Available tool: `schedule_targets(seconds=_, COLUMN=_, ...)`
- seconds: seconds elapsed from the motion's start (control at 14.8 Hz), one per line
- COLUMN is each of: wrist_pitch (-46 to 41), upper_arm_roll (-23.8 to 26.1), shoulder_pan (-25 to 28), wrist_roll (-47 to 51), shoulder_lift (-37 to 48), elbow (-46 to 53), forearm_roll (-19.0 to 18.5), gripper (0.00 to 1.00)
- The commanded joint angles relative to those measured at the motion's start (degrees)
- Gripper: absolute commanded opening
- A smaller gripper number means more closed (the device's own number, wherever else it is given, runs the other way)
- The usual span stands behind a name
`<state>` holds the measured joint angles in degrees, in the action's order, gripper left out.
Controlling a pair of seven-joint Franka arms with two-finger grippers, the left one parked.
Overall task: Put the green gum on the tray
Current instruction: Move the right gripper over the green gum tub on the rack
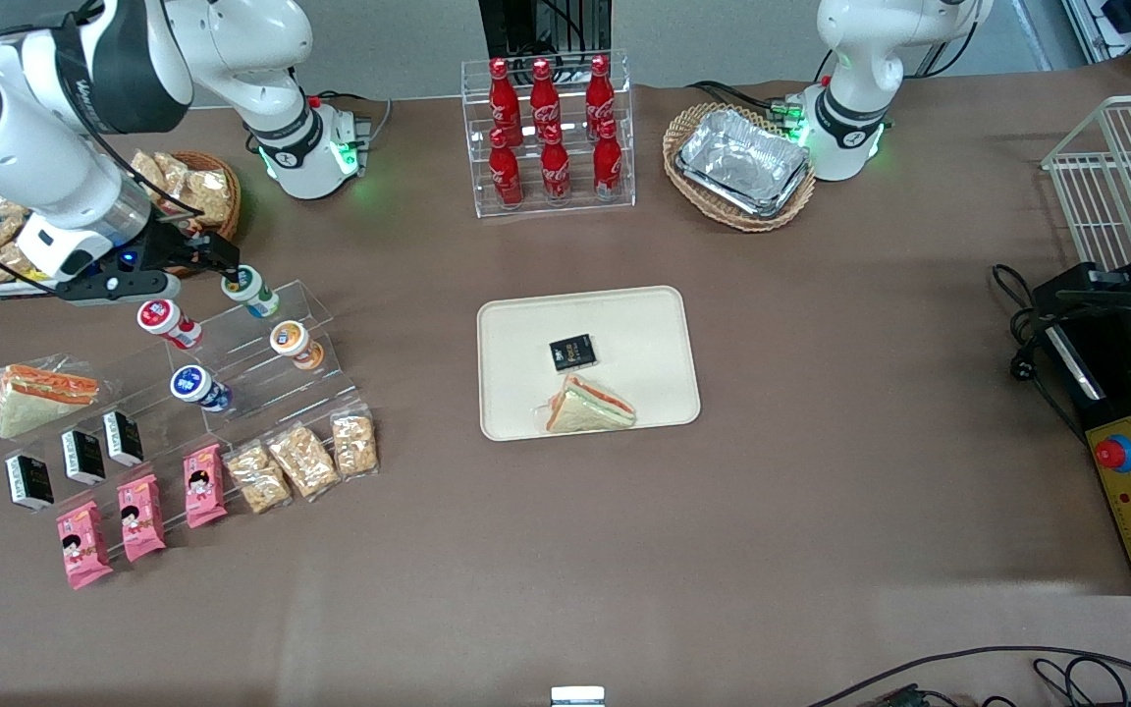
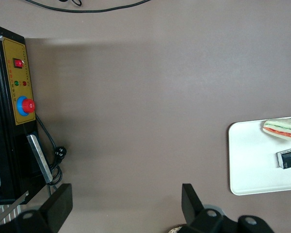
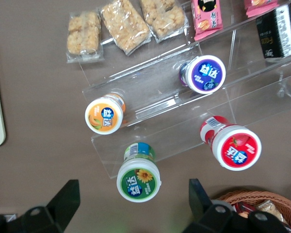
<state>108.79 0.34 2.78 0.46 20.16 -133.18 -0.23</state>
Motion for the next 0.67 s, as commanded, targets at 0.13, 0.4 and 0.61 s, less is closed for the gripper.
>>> schedule_targets(seconds=0.13, wrist_pitch=5.64, upper_arm_roll=-0.08, shoulder_pan=1.17, wrist_roll=0.85, shoulder_lift=4.36, elbow=-8.14, forearm_roll=-0.39, gripper=1.00)
schedule_targets(seconds=0.4, wrist_pitch=8.53, upper_arm_roll=-0.08, shoulder_pan=1.17, wrist_roll=0.15, shoulder_lift=6.81, elbow=-12.44, forearm_roll=-0.39, gripper=1.00)
schedule_targets(seconds=0.61, wrist_pitch=10.65, upper_arm_roll=-0.08, shoulder_pan=1.09, wrist_roll=0.06, shoulder_lift=8.49, elbow=-15.09, forearm_roll=-0.39, gripper=1.00)
